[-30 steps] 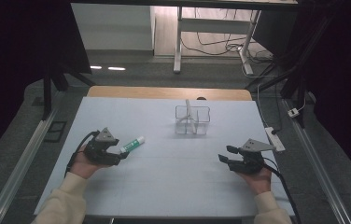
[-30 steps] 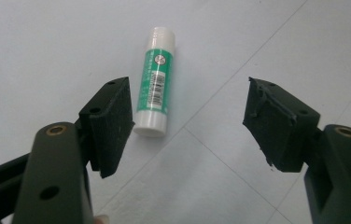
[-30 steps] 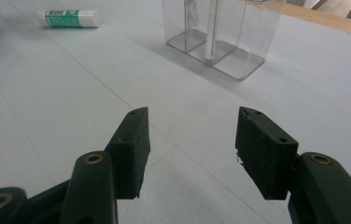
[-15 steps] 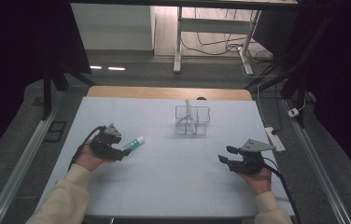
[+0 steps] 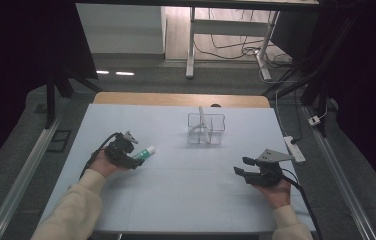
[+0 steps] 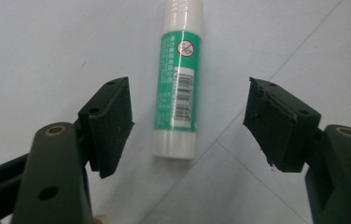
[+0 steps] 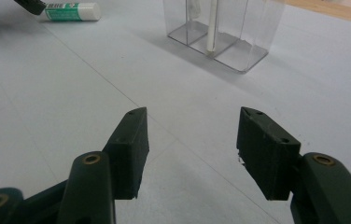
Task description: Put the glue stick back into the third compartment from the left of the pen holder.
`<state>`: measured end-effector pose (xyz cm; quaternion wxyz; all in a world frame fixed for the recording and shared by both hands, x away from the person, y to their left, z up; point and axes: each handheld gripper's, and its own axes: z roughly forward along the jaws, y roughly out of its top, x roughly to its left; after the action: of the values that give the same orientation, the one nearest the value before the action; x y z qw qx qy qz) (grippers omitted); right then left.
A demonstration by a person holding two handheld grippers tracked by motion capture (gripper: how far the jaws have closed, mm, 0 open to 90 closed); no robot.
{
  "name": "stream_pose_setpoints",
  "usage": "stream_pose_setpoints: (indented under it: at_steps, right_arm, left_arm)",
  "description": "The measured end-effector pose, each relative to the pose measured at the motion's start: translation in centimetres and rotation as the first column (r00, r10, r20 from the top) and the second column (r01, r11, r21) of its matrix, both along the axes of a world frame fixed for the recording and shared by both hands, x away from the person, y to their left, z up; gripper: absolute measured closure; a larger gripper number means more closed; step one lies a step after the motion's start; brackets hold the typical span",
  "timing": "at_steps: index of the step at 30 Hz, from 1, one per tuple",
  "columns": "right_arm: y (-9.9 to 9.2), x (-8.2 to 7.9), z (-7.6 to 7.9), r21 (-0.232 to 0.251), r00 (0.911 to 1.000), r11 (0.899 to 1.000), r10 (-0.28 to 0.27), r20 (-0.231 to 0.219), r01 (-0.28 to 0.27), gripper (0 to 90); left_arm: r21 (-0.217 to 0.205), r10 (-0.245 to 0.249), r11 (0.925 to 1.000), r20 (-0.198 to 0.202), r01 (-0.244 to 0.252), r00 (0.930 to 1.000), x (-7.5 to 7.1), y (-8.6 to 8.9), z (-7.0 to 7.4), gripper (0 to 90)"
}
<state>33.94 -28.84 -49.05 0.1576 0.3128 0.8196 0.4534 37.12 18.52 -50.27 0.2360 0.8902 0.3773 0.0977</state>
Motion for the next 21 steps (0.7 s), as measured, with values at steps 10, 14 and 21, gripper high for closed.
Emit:
stream_pose_setpoints:
  at_steps: [10,14,21]
  right_arm:
    - [-0.3,0.1,-0.1,0.0,0.9999,1.0,-0.008,-0.009,0.008,43.1]
    - [-0.2,0.1,-0.1,0.006,0.9999,1.0,-0.011,-0.007,0.011,43.1]
    - [-0.3,0.2,-0.1,0.005,0.9999,1.0,-0.011,-0.012,0.011,43.0]
  left_arm:
    - [0.026,-0.022,0.9994,-0.052,0.024,0.9984,1.4,-0.6,-1.1,42.5]
    - [0.041,-0.023,0.9988,-0.072,0.026,0.9971,1.6,-0.4,-1.5,48.3]
    - [0.021,-0.024,0.9995,-0.081,0.026,0.9964,1.8,-0.2,-1.6,63.0]
